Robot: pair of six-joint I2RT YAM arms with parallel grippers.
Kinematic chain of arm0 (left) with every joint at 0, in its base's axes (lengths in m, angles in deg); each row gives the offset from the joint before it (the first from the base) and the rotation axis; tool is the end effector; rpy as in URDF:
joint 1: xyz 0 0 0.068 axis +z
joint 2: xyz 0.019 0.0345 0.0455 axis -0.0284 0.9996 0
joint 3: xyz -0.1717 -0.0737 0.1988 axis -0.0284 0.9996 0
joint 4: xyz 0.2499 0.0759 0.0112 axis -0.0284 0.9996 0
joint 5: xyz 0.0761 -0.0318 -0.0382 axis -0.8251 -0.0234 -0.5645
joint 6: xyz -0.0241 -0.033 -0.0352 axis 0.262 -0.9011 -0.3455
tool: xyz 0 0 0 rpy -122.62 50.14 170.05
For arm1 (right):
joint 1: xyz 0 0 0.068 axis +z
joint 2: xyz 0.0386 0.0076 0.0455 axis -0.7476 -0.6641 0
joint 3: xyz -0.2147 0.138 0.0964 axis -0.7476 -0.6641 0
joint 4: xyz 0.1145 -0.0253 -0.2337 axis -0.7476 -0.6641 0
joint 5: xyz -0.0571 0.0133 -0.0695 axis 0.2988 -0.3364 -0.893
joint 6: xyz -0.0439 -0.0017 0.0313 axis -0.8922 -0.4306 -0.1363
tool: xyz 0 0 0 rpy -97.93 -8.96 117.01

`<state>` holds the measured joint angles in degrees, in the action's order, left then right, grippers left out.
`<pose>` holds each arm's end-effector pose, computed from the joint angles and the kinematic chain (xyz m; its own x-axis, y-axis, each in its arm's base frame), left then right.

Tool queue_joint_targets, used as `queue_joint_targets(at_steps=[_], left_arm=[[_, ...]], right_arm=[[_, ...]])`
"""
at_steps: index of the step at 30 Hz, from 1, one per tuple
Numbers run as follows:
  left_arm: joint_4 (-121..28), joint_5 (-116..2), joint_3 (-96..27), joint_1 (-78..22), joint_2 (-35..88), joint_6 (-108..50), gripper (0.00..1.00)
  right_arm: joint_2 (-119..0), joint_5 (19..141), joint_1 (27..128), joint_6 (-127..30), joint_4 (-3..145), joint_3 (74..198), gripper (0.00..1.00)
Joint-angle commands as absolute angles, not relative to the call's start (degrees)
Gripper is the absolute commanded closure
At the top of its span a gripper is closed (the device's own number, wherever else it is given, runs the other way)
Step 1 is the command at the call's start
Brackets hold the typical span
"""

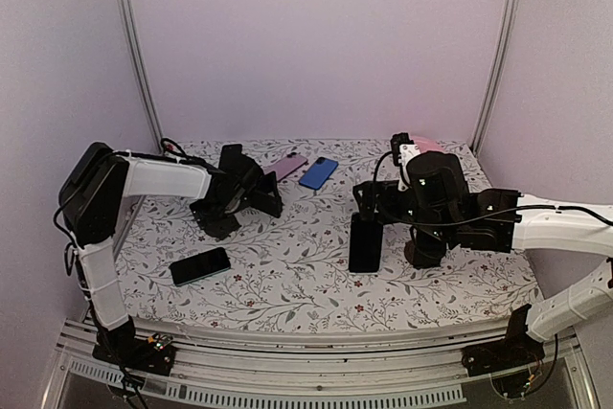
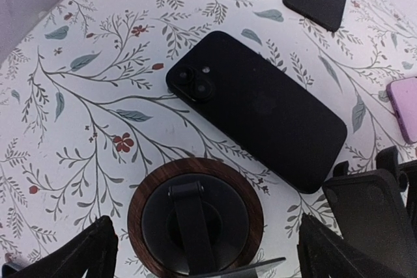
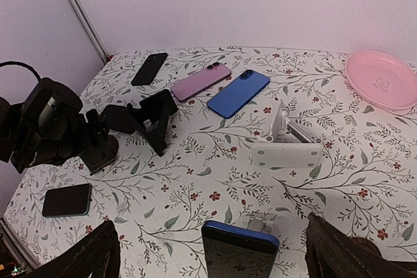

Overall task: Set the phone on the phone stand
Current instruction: Move the phone stand to the center of the board.

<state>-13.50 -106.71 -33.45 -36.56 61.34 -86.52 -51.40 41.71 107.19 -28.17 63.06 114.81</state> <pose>0.3196 -0.1945 0.1588 -0.5078 -0.4965 -0.7040 -0.6286 0.7724 -0.0913 0.1641 0.2360 0.2989 -0.4358 0.0377 -0.8992 -0.3386 0.9189 0.2027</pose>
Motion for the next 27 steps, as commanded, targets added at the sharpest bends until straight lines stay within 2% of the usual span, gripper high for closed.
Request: queue_joint_targets(at_steps=[1,10,21,27], left_arm=[[-10.9,-109.0,-34.7,-35.6,62.7,-88.3,0.06],[-11.9,-109.9,-34.0,-35.7,61.8,-85.3,0.23],[-15.2,-111.7,-30.6,-39.1,56.3,-80.0,0.51],[-15.1,-112.3,-30.4,-41.2,54.0,-78.4,0.54]], right_arm=[[-50.4,42.6,106.8,-27.8,63.7,114.5,0.01],[-50.9,43.0,106.9,-27.5,63.6,114.7,0.01],[-51.6,42.8,106.9,-27.0,63.5,114.8,0.01],[-51.5,42.7,106.9,-27.2,63.3,115.0,0.01]])
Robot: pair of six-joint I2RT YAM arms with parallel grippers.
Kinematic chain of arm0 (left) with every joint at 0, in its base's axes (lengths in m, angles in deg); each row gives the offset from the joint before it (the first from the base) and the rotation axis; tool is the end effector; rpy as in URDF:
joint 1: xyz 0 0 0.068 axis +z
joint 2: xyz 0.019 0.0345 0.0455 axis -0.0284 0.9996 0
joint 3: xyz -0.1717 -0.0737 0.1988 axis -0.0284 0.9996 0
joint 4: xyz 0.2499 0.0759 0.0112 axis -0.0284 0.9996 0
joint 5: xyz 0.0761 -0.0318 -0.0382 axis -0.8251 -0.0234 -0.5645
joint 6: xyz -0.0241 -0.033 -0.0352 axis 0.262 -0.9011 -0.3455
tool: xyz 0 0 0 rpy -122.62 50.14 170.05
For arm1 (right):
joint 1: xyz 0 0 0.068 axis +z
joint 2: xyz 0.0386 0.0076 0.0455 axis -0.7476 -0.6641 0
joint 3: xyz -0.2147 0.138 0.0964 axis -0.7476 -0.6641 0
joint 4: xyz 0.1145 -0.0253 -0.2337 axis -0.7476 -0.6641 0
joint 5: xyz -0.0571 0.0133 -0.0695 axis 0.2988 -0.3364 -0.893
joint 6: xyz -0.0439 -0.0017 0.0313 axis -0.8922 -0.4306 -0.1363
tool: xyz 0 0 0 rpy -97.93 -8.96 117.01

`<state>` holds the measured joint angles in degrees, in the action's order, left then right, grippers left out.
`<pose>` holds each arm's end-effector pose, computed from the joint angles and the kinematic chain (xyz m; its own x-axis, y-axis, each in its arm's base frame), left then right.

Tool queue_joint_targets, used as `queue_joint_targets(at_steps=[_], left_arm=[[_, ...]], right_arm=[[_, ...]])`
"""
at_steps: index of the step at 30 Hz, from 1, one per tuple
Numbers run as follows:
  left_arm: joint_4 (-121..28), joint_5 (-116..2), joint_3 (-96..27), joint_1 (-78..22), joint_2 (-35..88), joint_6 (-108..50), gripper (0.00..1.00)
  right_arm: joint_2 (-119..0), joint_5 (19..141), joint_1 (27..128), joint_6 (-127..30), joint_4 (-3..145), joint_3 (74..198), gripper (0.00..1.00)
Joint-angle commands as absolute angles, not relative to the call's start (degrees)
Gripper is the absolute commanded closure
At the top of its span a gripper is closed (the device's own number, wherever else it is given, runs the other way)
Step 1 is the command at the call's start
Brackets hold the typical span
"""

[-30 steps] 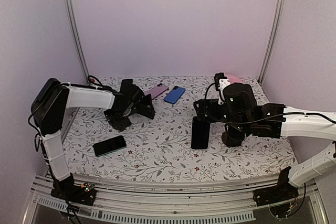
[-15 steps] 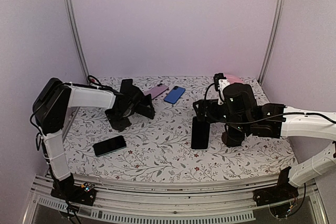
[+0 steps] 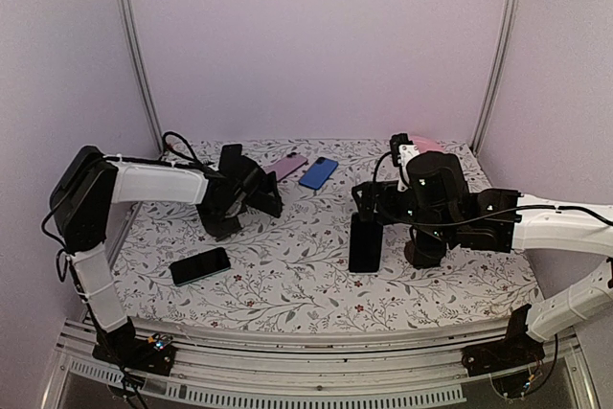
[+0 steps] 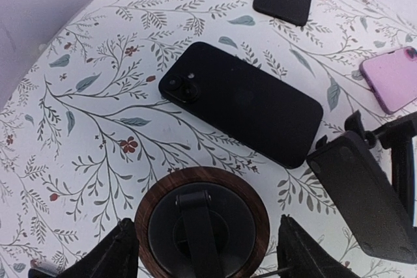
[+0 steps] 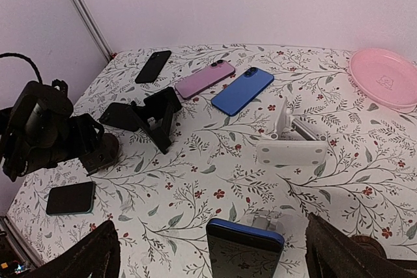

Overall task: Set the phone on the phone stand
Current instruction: Move the phone stand to the center of the board.

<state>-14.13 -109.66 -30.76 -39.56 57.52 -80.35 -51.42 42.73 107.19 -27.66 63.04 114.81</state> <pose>0.3002 -0.2024 0.1711 -0.5470 -0.3767 -0.7476 -0.5409 0.8406 -0.0277 0.1638 0.2366 0.2986 -0.4460 0.0421 -0.8940 -0.3477 0.9123 0.2164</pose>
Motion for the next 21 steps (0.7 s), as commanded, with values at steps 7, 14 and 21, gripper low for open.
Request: queue_joint_targets(at_steps=[7,14,21], left_arm=[[-14.9,-111.8,-29.9,-43.6,50.6,-74.0,0.55],[-19.7,-106.9,-27.1,-48.1,46.8,-65.2,0.59],[-27.9,-98.4,-25.7,-54.5,46.9,-56.0,0.62]], right_arm=[[-51.4,42.7,106.9,-27.1,63.1,115.3,0.01],[-51.4,42.7,106.9,-26.9,63.2,115.3,0.01],[-50.6,42.8,106.9,-26.6,63.7,115.4,0.01]])
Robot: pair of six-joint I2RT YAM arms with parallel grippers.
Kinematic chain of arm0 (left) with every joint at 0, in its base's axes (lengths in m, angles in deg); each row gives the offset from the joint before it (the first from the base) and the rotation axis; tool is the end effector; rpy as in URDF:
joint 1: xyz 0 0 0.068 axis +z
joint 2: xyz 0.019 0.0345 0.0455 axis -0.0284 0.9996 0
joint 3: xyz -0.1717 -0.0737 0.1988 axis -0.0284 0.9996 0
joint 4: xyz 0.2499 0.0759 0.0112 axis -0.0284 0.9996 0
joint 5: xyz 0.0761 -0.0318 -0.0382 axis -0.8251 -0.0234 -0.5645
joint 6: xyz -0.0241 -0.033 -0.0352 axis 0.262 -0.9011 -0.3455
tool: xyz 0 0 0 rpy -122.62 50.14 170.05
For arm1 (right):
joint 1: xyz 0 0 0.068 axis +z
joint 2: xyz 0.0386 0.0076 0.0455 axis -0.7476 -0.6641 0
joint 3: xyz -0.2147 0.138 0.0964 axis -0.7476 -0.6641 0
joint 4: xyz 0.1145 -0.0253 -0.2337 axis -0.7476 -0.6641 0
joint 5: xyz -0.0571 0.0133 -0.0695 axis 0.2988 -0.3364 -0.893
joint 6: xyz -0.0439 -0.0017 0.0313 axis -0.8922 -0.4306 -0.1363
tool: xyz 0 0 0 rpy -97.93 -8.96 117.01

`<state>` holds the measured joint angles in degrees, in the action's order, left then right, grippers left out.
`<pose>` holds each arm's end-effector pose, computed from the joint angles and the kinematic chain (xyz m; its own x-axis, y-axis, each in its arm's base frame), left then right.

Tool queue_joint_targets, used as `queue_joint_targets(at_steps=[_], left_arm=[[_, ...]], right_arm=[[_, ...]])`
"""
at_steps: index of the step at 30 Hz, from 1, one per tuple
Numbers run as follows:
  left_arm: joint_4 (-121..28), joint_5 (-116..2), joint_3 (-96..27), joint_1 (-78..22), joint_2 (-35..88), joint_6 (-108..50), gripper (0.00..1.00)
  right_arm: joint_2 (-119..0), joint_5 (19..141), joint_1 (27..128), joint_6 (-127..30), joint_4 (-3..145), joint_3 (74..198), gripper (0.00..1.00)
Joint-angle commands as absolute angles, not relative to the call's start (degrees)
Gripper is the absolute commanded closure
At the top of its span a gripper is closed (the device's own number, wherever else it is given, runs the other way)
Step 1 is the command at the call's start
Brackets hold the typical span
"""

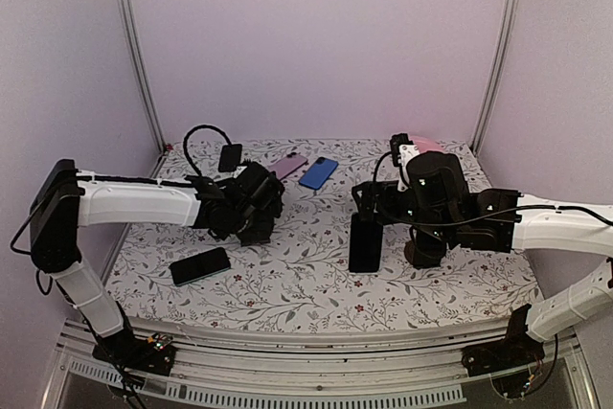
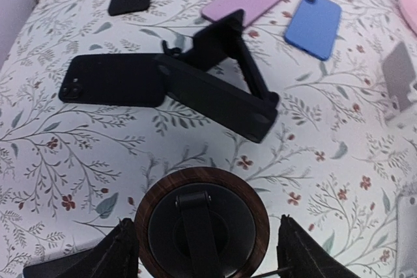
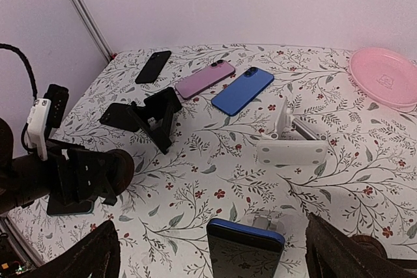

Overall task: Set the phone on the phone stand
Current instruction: Move the phone stand to the center of the board.

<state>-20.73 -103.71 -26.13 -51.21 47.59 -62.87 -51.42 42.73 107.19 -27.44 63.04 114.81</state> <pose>0.2402 -0.2480 0.2093 -0.6453 -0.0957 -0.7579 -0.1177 0.9927 -0.0252 0.1638 0.2366 0.2986 -0.4473 0.0456 -0.8932 -0.3460 0.9121 0.2198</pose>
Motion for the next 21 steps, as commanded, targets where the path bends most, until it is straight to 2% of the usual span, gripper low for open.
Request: queue_joint_targets(at_steps=[1,12,21], left_arm=[[-29.0,-96.8,-25.9,-55.1,47.6,-55.3,0.63],[-30.8,-92.8,-31.8,-60.3,56.5,-54.6,0.65],[-31.2,-91.7,-32.7,-61.9,59.1,-55.8,0.65]], right_arm=[[-50.5,42.9,106.9,-26.5,63.7,115.4,0.01],[-48.3,43.1,106.9,-24.6,62.7,114.3,0.01],[-48.3,43.1,106.9,-24.0,62.2,114.2,0.01]])
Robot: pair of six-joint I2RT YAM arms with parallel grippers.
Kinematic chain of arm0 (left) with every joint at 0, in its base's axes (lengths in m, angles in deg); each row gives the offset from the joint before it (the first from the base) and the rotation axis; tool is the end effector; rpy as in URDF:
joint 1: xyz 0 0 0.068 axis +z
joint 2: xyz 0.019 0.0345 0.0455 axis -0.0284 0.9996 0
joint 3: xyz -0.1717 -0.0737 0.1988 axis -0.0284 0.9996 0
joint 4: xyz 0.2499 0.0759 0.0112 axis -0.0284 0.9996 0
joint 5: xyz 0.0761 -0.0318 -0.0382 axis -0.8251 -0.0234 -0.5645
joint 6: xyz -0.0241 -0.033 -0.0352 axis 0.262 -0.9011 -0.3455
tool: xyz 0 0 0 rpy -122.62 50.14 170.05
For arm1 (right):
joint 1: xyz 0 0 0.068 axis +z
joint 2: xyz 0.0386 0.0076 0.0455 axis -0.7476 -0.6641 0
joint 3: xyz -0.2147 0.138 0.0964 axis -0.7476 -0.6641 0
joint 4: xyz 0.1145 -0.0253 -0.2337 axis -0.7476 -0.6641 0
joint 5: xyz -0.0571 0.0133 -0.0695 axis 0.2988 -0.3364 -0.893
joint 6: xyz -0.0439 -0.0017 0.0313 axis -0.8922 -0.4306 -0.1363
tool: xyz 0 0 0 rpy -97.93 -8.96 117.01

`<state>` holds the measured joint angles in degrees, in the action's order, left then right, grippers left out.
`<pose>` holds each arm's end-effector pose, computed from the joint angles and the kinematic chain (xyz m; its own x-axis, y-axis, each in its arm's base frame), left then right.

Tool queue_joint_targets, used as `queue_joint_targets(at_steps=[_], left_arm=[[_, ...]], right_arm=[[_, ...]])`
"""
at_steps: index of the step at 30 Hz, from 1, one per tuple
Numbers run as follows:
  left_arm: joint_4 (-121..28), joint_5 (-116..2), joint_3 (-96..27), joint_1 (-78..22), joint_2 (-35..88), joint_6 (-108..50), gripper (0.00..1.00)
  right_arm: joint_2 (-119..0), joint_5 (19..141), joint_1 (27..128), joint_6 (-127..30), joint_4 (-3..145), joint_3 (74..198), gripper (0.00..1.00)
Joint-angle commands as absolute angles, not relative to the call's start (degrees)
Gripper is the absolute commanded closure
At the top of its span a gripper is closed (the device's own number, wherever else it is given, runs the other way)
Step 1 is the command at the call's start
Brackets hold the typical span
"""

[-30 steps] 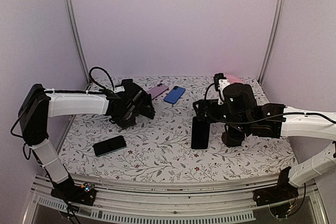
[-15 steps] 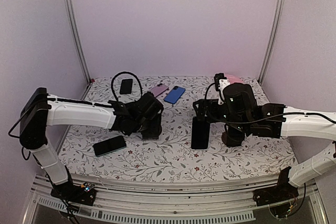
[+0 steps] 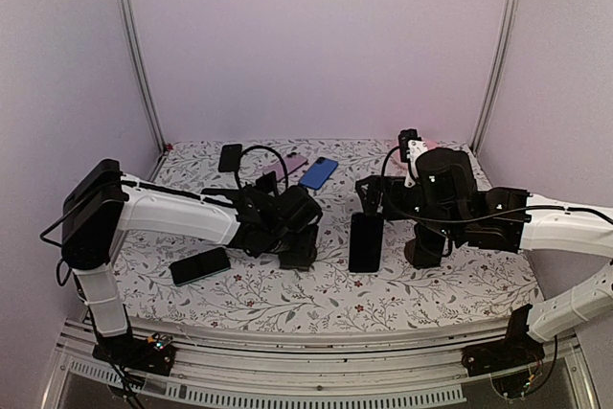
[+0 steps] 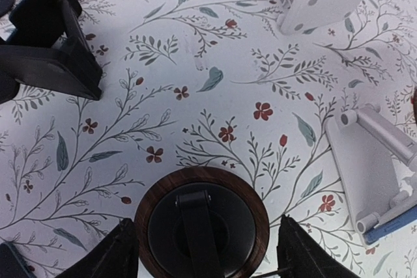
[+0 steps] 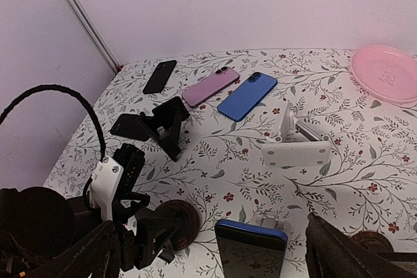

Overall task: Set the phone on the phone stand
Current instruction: Move the phone stand to the center of the board.

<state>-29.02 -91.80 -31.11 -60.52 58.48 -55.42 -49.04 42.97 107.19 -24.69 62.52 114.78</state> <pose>0.2150 -0.3254 0.1741 -0.7152 0.1308 -0.6866 0.2454 0.9668 -0.0714 0.1594 0.2296 0.3085 -0.4506 0.1125 -0.8856 -0.3316 0.8999 0.2831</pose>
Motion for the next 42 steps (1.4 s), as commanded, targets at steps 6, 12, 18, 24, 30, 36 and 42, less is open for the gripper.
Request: queue_joint_targets(at_steps=[6,12,18,24,30,36,42], left_arm=[[-30.5,-92.1,-32.5,-62.0,59.5,-57.6,0.66],[-30.3,-91.9,-31.7,-62.0,59.6,-59.0,0.64],[-30.2,-91.5,-31.4,-62.2,59.8,-59.2,0.48],[-30.1,-90.6,-31.4,-62.2,59.5,-58.8,0.27],[-30.2,-90.7,-30.9,-62.5,58.6,-58.9,0.09],[-30.1,-90.8,-30.6,-62.7,57.4,-58.9,0.03],[-30.2,-90.1,-30.6,-62.9,56.0,-58.2,0.03]], right_arm=[[-48.5,43.3,106.9,-24.0,62.2,114.3,0.01],[-48.4,43.4,106.9,-23.8,61.9,114.1,0.01],[-48.5,43.5,106.9,-23.8,62.0,114.2,0.01],[-48.5,43.7,106.9,-23.8,61.9,114.2,0.01],[-48.5,43.7,106.9,-23.9,61.8,114.3,0.01],[-48.6,43.9,106.9,-24.0,61.8,114.4,0.01],[-48.6,44.2,106.9,-24.0,61.8,114.5,0.01]])
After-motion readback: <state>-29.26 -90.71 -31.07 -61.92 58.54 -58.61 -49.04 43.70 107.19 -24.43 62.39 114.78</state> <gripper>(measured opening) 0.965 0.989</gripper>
